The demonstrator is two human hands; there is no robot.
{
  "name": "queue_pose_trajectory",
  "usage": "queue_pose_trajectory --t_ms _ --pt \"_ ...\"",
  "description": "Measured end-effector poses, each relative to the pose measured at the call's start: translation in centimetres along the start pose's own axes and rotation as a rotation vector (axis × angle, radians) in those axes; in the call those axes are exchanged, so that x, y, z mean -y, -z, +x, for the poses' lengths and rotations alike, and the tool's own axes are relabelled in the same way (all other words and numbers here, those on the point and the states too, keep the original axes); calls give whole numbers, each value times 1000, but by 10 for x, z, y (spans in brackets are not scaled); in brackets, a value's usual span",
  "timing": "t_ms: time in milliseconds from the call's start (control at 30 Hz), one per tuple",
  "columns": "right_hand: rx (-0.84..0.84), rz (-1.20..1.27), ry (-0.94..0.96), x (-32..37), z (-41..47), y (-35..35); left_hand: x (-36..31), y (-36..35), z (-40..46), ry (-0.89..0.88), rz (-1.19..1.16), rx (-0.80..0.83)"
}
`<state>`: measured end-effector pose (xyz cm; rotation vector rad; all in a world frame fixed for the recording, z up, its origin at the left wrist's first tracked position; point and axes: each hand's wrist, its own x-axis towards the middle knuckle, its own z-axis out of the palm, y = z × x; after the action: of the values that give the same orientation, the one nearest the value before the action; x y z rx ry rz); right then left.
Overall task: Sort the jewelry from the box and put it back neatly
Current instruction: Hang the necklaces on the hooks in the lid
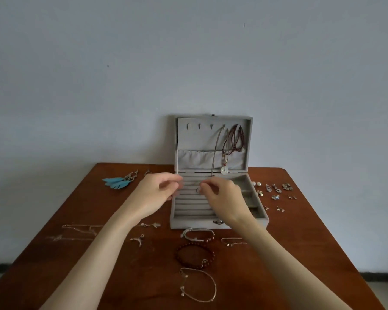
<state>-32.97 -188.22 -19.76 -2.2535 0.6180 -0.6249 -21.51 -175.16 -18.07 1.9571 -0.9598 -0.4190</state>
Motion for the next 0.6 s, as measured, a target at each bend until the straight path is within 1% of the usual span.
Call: queue_pose_trajectory --t_ms 100,167,267,367,433,533,600 --pt "58 -63 153 23 -16 -23 22 21 -26 -25 178 -10" --pt "118 -159 262 32 -22 -41 40 32 -38 -18 294 -44" --pt "205 -445 352 39 -26 -62 65 41 -50 15 385 -89" --pt "242 -669 371 38 -24 -76 84 42 -53 35 409 -113" --pt "229 -689 360 36 -23 -81 93 39 -52 15 417 -144" --pt "183 -626 360 31 -20 -87 101 33 -53 -49 430 -215" --pt "139 -617 416 28 -19 -92 103 31 -53 -85 442 -240"
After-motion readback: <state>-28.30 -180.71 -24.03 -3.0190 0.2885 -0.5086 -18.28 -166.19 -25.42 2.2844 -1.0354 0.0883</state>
